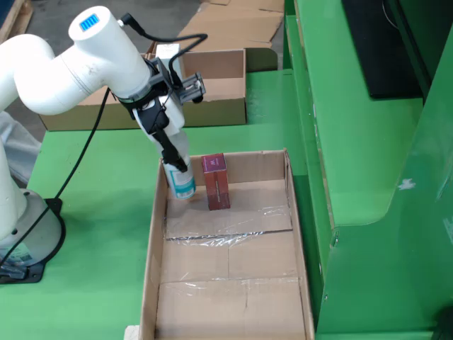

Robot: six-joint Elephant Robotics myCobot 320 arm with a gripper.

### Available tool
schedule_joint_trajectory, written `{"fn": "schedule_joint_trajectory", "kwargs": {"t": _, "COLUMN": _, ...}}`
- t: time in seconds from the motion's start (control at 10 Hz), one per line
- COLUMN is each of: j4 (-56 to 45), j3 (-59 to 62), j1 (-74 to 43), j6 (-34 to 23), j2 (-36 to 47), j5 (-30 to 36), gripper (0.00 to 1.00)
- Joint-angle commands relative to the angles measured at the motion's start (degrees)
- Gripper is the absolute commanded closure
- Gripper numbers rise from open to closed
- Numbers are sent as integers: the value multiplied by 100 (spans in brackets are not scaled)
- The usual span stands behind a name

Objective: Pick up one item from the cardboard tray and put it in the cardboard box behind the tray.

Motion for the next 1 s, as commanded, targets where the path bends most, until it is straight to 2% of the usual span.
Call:
{"fn": "schedule_joint_trajectory", "kwargs": {"t": 0.0, "j4": -2176, "j3": 4790, "j1": 271, "j6": 125, "j2": -1286, "j5": -373, "gripper": 100}}
{"fn": "schedule_joint_trajectory", "kwargs": {"t": 0.2, "j4": -1262, "j3": 4790, "j1": 373, "j6": 47, "j2": -1313, "j5": -599, "gripper": 100}}
{"fn": "schedule_joint_trajectory", "kwargs": {"t": 0.9, "j4": -873, "j3": 4790, "j1": 836, "j6": 53, "j2": -1052, "j5": -1313, "gripper": 100}}
